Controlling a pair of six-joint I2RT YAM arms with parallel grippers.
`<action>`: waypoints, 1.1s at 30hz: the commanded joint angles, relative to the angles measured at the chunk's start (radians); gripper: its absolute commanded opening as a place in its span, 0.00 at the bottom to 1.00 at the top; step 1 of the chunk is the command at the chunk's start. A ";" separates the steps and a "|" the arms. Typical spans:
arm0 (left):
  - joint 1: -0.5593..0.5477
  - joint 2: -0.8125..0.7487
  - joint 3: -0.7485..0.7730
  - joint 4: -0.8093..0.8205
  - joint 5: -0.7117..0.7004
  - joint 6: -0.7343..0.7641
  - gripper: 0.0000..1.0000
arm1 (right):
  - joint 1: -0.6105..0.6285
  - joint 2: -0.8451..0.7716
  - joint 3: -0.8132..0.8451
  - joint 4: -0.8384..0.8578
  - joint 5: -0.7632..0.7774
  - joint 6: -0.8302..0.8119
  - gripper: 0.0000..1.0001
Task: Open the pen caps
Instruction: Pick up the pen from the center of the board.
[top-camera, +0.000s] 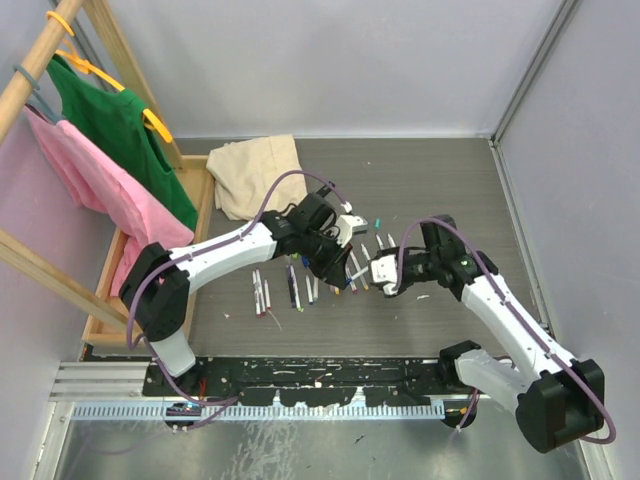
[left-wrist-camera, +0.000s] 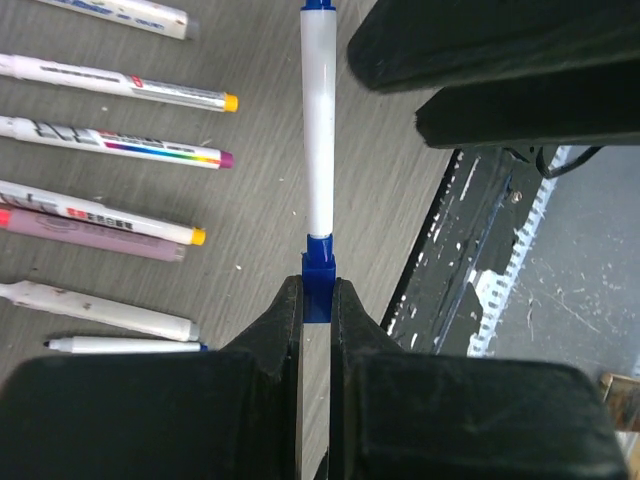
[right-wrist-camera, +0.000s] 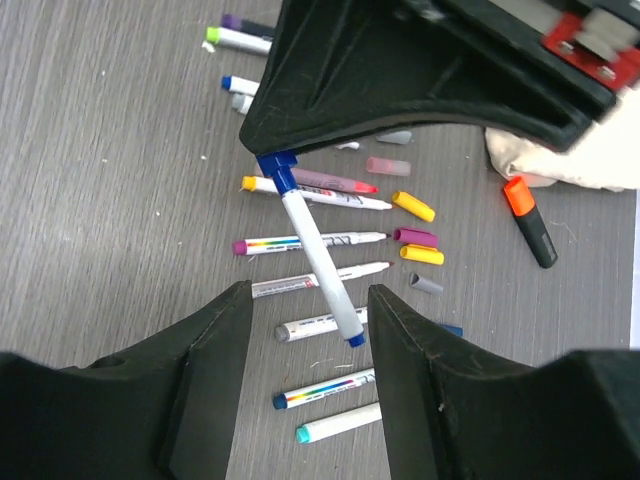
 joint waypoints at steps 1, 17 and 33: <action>-0.015 0.010 0.050 -0.029 0.063 0.024 0.00 | 0.085 0.001 -0.022 0.058 0.170 -0.059 0.55; -0.024 0.021 0.070 -0.066 0.121 0.049 0.00 | 0.216 0.001 -0.072 0.117 0.362 -0.110 0.48; -0.032 0.034 0.088 -0.095 0.144 0.068 0.00 | 0.232 0.012 -0.064 0.106 0.359 -0.110 0.32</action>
